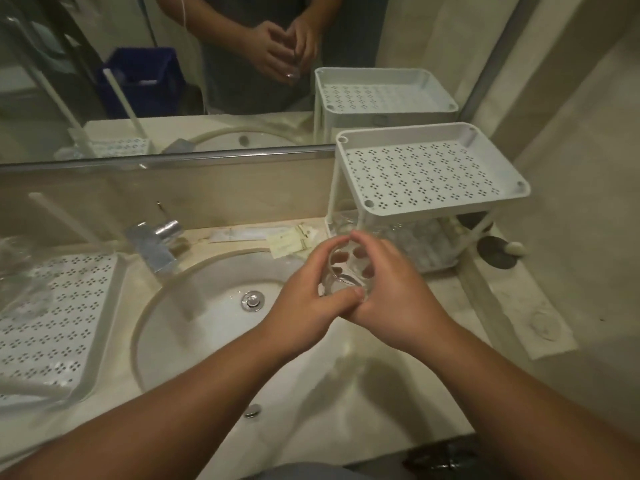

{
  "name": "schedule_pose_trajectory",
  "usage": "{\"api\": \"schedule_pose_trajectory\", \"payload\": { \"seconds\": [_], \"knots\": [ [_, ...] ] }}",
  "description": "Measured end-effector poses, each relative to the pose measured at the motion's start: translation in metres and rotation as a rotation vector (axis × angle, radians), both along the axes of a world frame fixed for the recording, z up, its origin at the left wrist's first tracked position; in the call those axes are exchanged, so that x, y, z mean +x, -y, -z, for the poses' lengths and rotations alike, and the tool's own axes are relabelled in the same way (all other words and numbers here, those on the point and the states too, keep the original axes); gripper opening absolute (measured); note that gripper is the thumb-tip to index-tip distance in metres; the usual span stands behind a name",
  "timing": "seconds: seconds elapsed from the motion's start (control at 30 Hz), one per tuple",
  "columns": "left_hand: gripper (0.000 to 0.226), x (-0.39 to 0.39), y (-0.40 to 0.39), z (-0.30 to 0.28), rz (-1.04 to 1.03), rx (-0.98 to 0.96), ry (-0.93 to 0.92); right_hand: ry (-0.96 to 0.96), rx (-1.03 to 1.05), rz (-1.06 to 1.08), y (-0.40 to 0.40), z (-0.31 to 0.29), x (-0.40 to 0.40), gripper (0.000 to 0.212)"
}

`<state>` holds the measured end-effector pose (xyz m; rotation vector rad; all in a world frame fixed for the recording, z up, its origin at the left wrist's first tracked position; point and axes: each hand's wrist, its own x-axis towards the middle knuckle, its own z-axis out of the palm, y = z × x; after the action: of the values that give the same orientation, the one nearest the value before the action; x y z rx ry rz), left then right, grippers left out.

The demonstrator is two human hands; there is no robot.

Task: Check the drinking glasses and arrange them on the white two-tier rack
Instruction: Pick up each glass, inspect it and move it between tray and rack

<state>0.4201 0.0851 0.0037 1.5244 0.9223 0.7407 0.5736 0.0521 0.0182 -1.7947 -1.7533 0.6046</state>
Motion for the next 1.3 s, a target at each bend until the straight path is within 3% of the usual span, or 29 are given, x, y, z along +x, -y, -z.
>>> {"api": "schedule_pose_trajectory", "payload": {
  "seconds": [0.13, 0.33, 0.5, 0.67, 0.8, 1.0, 1.3],
  "knots": [
    [0.060, 0.038, -0.004, 0.013, 0.102, -0.033, -0.041, -0.032, -0.029, 0.063, 0.004, 0.023, 0.036, 0.077],
    [0.046, 0.084, -0.007, 0.029, 0.144, -0.141, -0.127, 0.052, -0.082, 0.127, 0.007, 0.061, 0.085, 0.081],
    [0.067, 0.102, -0.012, 0.041, 0.117, -0.190, -0.198, 0.180, -0.151, 0.223, 0.001, 0.085, 0.129, 0.078],
    [0.070, 0.106, -0.017, 0.049, 0.057, -0.219, -0.179, 0.290, -0.175, 0.308, -0.026, 0.096, 0.167, 0.081],
    [0.070, 0.104, -0.021, 0.052, 0.031, -0.244, -0.179, 0.493, -0.198, 0.242, -0.051, 0.099, 0.189, 0.081],
    [0.071, 0.104, -0.024, 0.056, -0.015, -0.210, -0.173, 1.095, -0.257, 0.060, -0.080, 0.101, 0.205, 0.063],
    [0.070, 0.105, -0.024, 0.058, -0.023, -0.212, -0.162, 1.190, -0.390, 0.068, -0.111, 0.105, 0.213, 0.079]
  ]
}}
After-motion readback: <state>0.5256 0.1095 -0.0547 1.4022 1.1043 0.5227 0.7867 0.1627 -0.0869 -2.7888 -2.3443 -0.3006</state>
